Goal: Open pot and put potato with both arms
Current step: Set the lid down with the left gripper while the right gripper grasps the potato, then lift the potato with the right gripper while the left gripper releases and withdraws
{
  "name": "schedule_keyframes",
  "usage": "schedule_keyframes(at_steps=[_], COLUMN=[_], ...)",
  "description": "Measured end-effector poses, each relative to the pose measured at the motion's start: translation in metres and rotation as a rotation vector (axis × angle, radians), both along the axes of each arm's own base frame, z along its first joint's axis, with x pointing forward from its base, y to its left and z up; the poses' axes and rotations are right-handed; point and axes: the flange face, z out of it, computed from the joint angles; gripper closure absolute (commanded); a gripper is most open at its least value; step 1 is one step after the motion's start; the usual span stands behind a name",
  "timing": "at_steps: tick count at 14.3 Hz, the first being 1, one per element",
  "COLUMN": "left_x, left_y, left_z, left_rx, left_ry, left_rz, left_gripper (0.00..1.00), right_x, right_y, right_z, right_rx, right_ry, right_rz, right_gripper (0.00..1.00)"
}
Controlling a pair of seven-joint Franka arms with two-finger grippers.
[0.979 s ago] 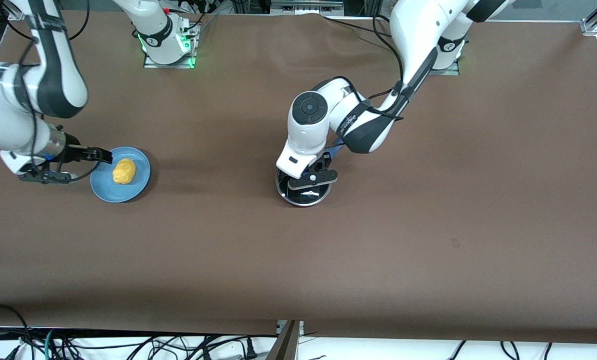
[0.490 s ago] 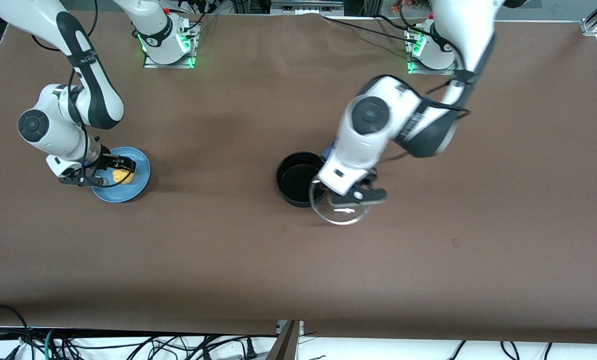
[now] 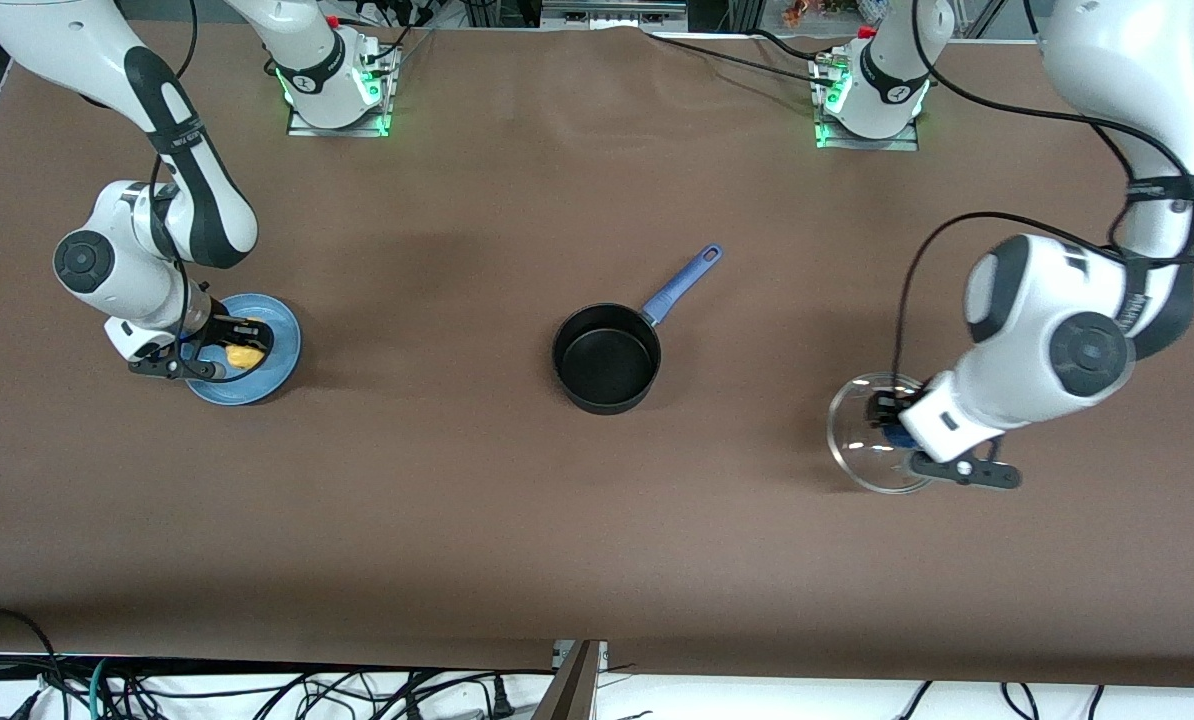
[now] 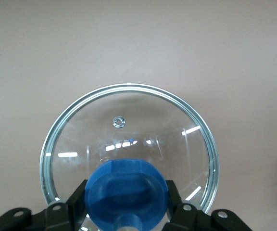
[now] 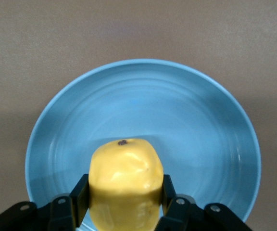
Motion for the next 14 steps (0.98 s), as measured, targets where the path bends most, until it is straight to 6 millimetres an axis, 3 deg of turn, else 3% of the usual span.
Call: schedule_keyframes(at_steps=[3,5,7,9,10,11,12,14], left_x=[-0.010,-0.021,-0.035,-0.049,-0.055,-0.059,-0.060,-0.058], left_y=[0.061,0.081,0.089,0.090,0.090,0.090,0.090,0.091], left_z=[-0.039,-0.066,-0.094,-0.116,-0.125,-0.130,-0.133,-0.127], left_rx=[0.010,0.013,0.011,0.009,0.008,0.007,0.007,0.008], left_ry=[0.003,-0.012,-0.032,-0.051,-0.053,-0.052,-0.050,-0.056], left_rz=[-0.041,-0.046,-0.038,-0.035,-0.034,-0.034,-0.034,-0.033], left_gripper=[0.46,0.46,0.45,0.40,0.31,0.10,0.00,0.00], right_x=[0.010,0.026,0.040,0.052,0.056,0.058,0.058,0.056], right_y=[0.002,0.010,0.027,0.059,0.081,0.107,0.135,0.196], right_z=[0.019,0.061,0.118,0.167,0.185,0.198,0.207,0.225], right_rx=[0.000,0.008,0.014,0.017,0.028,0.048,0.073,0.104], right_ry=[0.039,0.127,0.212,0.241,0.240,0.238,0.237,0.223], right_rz=[0.009,0.016,0.009,-0.026,-0.046,-0.073,-0.105,-0.172], right_gripper=[0.73,0.73,0.73,0.73,0.73,0.73,0.73,0.73])
